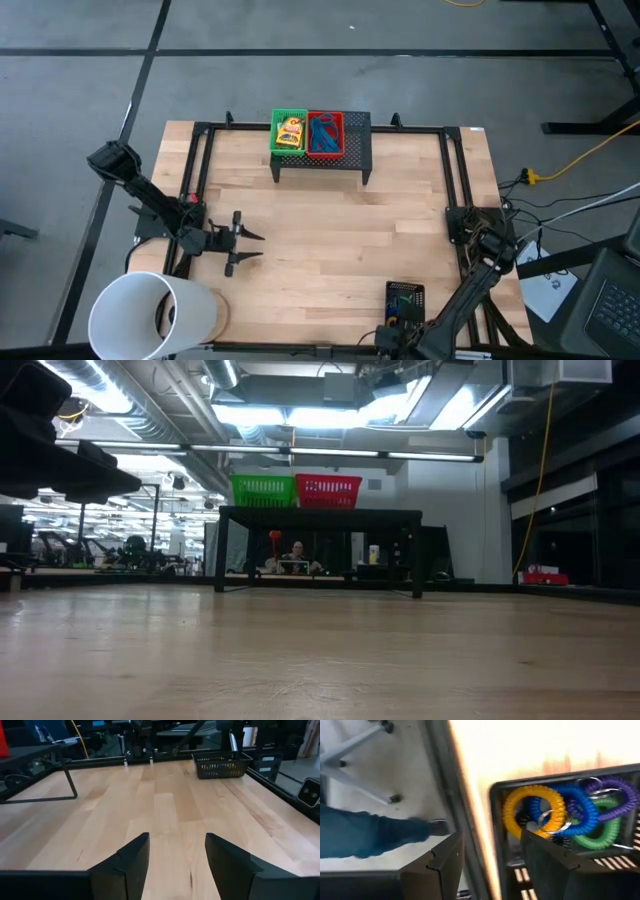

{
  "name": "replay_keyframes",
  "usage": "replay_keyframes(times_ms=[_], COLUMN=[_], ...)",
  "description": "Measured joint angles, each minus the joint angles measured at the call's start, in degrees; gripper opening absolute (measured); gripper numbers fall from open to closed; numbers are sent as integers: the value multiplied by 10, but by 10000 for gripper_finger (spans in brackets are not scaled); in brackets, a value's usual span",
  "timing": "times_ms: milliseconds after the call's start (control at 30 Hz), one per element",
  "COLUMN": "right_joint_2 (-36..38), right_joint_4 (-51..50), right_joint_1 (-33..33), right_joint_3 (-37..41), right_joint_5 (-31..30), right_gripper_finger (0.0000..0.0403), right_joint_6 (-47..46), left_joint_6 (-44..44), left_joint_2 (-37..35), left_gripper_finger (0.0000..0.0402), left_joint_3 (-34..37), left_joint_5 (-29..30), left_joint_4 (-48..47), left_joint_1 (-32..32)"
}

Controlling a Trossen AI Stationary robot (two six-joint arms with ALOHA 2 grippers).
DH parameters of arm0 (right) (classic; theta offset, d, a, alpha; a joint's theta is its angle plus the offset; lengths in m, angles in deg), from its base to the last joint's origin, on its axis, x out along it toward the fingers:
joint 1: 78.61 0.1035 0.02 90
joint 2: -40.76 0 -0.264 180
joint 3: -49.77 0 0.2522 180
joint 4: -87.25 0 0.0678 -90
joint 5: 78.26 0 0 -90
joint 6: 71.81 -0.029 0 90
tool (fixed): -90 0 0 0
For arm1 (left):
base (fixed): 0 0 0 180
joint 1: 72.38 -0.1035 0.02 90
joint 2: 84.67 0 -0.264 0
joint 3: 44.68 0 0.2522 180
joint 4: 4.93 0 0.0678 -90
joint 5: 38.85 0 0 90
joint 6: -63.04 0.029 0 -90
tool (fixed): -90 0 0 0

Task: Pick & Place Office Desk Supplies
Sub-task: Put the black bin on the shelf

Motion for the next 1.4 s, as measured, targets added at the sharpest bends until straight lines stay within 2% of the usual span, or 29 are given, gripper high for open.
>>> replay_keyframes(times_ms=[167, 267, 367, 500, 533, 800, 933, 1167, 1400], right_joint_2=[-25, -32, -32, -31, -31, -20, -12, 51, 86], right_joint_4=[-13, -16, -22, -57, -64, -148, -231, -225, -225], right_joint_1=[0, -2, -6, -13, -15, -27, -37, -79, -126], right_joint_3=[0, 0, 0, 0, 0, -31, -81, -94, -94], right_joint_5=[5, 3, -8, -17, -16, 0, -50, -139, -155], right_gripper_finger=[195, 181, 136, 31, 17, 10, 10, 10, 10], right_joint_6=[7, 20, 31, 56, 64, 106, 117, 158, 234], left_joint_6=[1, 1, 1, 1, 1, -4, -9, -11, -15], left_joint_2=[0, 0, 0, 0, 0, 0, 0, 0, 0], left_gripper_finger=[191, 192, 192, 192, 192, 192, 191, 191, 191], left_joint_3=[0, 0, 0, 1, 1, 1, 1, 1, 1], left_joint_5=[7, 7, 7, 7, 7, 7, 12, 15, 15], left_joint_4=[-1, -1, -1, -1, -1, -2, -10, -14, -18], left_joint_1=[0, 0, 0, 0, 0, 0, 0, 0, 0])
